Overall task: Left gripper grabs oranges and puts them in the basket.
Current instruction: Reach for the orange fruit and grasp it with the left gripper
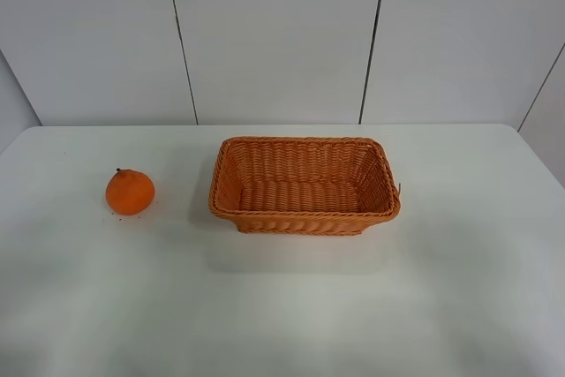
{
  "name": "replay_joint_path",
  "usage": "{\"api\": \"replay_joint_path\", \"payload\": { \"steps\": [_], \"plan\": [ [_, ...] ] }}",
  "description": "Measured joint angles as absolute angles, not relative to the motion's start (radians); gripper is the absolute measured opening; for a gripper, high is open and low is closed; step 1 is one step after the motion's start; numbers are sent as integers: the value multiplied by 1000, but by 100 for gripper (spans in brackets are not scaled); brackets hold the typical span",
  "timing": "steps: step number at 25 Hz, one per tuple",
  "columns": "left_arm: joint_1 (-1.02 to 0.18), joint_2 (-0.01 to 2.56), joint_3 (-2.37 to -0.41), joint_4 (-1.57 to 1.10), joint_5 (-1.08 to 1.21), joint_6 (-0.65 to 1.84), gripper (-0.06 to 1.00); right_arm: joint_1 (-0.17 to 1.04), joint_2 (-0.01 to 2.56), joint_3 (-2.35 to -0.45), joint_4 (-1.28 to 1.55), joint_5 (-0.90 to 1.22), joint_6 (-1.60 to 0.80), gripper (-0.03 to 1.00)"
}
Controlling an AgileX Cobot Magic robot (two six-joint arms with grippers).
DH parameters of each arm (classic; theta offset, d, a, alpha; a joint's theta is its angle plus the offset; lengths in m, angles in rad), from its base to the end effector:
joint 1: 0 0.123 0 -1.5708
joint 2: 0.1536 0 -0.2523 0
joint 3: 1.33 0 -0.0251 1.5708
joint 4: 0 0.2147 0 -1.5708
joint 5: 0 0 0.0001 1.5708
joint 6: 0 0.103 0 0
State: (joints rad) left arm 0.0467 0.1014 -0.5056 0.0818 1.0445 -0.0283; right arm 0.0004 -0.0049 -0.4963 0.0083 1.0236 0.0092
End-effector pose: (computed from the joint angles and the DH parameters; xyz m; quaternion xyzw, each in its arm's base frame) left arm 0.0204 0.0082 0.2561 -0.0320 0.8720 0.0454 0.4864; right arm 0.0085 0.0007 0.2569 0.0036 0.8431 0.0067 0.5377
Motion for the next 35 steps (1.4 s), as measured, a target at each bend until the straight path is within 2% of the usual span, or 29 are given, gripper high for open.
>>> {"api": "replay_joint_path", "payload": {
  "steps": [8,15,25,35],
  "plan": [
    [47,584,-536,23,807,48,100,0,-5,-496,8,1024,9,69],
    [47,1074,-718,-167,610,250,100,0,-5,-496,8,1024,9,69],
    [47,1625,-1121,-313,568,374,100,0,-5,-496,8,1024,9,69],
    [47,1925,-1284,-314,561,403,100,0,-5,-496,8,1024,9,69]
  ]
}}
